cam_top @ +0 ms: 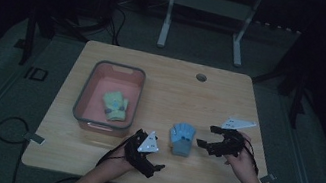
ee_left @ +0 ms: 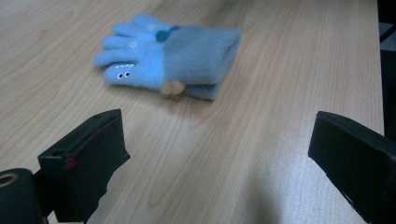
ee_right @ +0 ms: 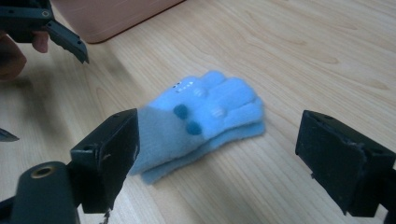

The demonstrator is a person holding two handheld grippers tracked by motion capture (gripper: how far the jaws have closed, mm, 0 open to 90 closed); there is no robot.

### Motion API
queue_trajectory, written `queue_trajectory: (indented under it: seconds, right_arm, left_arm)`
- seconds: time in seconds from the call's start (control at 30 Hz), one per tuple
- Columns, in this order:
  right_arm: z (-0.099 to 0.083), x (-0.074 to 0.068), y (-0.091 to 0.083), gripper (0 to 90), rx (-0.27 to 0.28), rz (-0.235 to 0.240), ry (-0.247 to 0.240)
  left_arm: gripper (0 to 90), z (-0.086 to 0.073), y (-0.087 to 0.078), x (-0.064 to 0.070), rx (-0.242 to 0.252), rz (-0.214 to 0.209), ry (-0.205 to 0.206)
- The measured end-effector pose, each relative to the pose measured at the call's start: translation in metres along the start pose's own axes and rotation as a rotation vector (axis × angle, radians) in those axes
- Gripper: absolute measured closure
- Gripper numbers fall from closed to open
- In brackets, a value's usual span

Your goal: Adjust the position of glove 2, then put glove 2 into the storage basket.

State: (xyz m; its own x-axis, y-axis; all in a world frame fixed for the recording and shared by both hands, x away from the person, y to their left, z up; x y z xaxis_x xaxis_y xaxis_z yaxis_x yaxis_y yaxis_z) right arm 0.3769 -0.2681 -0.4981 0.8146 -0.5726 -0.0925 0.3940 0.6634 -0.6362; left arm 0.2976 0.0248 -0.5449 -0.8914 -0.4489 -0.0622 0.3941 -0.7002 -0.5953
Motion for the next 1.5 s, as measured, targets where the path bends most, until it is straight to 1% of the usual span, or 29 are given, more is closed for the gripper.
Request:
queue_trajectory:
  seconds: [0.07, 0.17, 0.27, 0.3, 0.33, 0.37, 0.4, 0.43, 0.47, 0.5, 0.57, 0.6, 0.63, 0.7, 0.73, 0.77, 0.83, 0.87, 0.9, 0.93, 0.97, 1.03, 1.07, 1.1, 1.17, 1.2, 1.27, 1.37, 1.5]
  right_arm:
    - [-0.001, -0.001, 0.001, 13.3, 0.002, 0.008, 0.003]
    - [-0.001, -0.001, 0.004, 13.2, 0.000, 0.022, 0.012]
    - [-0.003, -0.002, 0.007, 13.2, -0.009, 0.030, 0.022]
    - [-0.003, -0.003, 0.008, 13.2, -0.012, 0.029, 0.027]
    - [-0.003, -0.003, 0.008, 13.3, -0.016, 0.027, 0.034]
    - [-0.004, -0.003, 0.008, 13.2, -0.017, 0.036, 0.035]
    - [-0.005, -0.003, 0.008, 12.8, -0.014, 0.076, 0.042]
    - [-0.005, -0.004, 0.007, 12.5, -0.005, 0.092, 0.043]
    - [-0.005, -0.004, 0.007, 13.4, -0.003, 0.093, 0.043]
    - [-0.005, -0.005, 0.007, 12.7, -0.007, 0.092, 0.039]
    - [-0.004, -0.006, 0.006, 13.5, -0.002, 0.083, 0.030]
    - [-0.003, -0.006, 0.005, 13.4, 0.000, 0.081, 0.026]
    - [-0.003, -0.006, 0.004, 14.3, 0.005, 0.074, 0.020]
    - [-0.002, -0.003, 0.002, 20.1, 0.019, 0.063, 0.014]
    - [-0.001, -0.002, 0.001, 22.2, 0.019, 0.053, 0.009]
    - [-0.001, -0.001, 0.002, 26.4, 0.012, 0.028, -0.003]
    - [-0.002, 0.003, 0.004, 31.2, 0.009, 0.017, 0.004]
    - [-0.002, 0.006, 0.006, 36.1, 0.004, 0.010, 0.014]
    - [-0.003, 0.007, 0.007, 37.8, 0.002, 0.009, 0.018]
    - [-0.003, 0.008, 0.008, 38.8, 0.007, 0.007, 0.026]
    - [-0.004, 0.009, 0.010, 42.3, 0.011, 0.008, 0.033]
    - [-0.004, 0.010, 0.011, 44.2, 0.014, 0.007, 0.039]
    - [-0.004, 0.010, 0.012, 46.5, 0.013, 0.008, 0.041]
    - [-0.003, 0.011, 0.013, 47.8, 0.010, 0.011, 0.045]
    - [-0.002, 0.014, 0.016, 48.0, 0.010, 0.003, 0.057]
    - [-0.001, 0.015, 0.018, 48.4, 0.009, 0.005, 0.059]
    - [0.000, 0.017, 0.021, 49.1, 0.007, -0.005, 0.063]
    - [0.001, 0.020, 0.025, 50.8, 0.009, -0.008, 0.088]
    - [0.001, 0.024, 0.030, 52.2, -0.009, -0.013, 0.108]
  left_arm:
    - [4.0, 0.000, 0.001, 0.000, -0.012, 0.002, 0.005]
    - [4.0, -0.001, 0.001, -0.002, -0.011, -0.011, -0.011]
    - [4.0, 0.001, 0.001, 0.000, -0.008, -0.019, -0.007]
    - [3.8, 0.002, 0.001, 0.001, -0.004, -0.003, 0.000]
    - [3.5, 0.003, 0.000, 0.001, 0.000, 0.002, 0.003]
    - [3.5, 0.004, -0.001, 0.001, 0.008, -0.011, 0.004]
    - [3.6, 0.005, -0.001, 0.000, 0.006, -0.011, 0.007]
    - [3.8, 0.006, -0.001, 0.000, 0.005, -0.008, 0.009]
    - [4.6, 0.007, -0.001, 0.000, 0.006, -0.018, 0.018]
    - [4.8, 0.007, 0.000, 0.000, 0.006, -0.012, 0.022]
    - [5.2, 0.010, 0.002, 0.001, 0.006, -0.030, 0.029]
    - [5.2, 0.011, 0.003, 0.002, 0.004, -0.028, 0.034]
    - [5.2, 0.012, 0.005, 0.002, 0.001, -0.043, 0.038]
    - [5.5, 0.015, 0.009, 0.003, -0.006, -0.050, 0.049]
    - [5.9, 0.018, 0.012, 0.004, -0.006, -0.065, 0.062]
    - [6.0, 0.020, 0.014, 0.004, -0.004, -0.063, 0.072]
    - [8.1, 0.026, 0.020, 0.004, -0.009, -0.066, 0.089]
    - [9.7, 0.028, 0.022, 0.003, -0.011, -0.063, 0.090]
    - [11.5, 0.031, 0.026, 0.003, -0.012, -0.064, 0.092]
    - [12.9, 0.033, 0.030, 0.002, -0.014, -0.079, 0.101]
    - [14.3, 0.035, 0.033, 0.002, -0.018, -0.073, 0.110]
    - [15.7, 0.037, 0.038, 0.001, -0.027, -0.082, 0.141]
    - [17.7, 0.039, 0.041, 0.000, -0.031, -0.073, 0.158]
    - [20.2, 0.040, 0.045, 0.000, -0.041, -0.088, 0.177]
    - [24.8, 0.042, 0.052, -0.001, -0.063, -0.085, 0.219]
    - [28.1, 0.043, 0.056, -0.001, -0.073, -0.093, 0.238]
    - [32.9, 0.044, 0.061, -0.002, -0.090, -0.101, 0.261]
    - [39.0, 0.047, 0.068, -0.004, -0.118, -0.101, 0.304]
    - [44.9, 0.050, 0.074, -0.009, -0.151, -0.112, 0.328]
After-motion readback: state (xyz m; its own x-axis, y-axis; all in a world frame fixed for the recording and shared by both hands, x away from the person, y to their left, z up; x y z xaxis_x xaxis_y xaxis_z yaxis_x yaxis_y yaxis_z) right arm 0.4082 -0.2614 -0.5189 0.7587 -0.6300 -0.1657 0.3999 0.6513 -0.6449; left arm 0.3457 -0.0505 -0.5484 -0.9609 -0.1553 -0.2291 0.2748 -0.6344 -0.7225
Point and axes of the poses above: each handheld gripper's, and its own axes: y roughly forward along the jaws, z roughly out of its top, x roughly to its right, the point moved 1 cm from there along y, roughly forward along the jaws, and after that the axes turned 1 degree about -y, right-handed, at the moved point
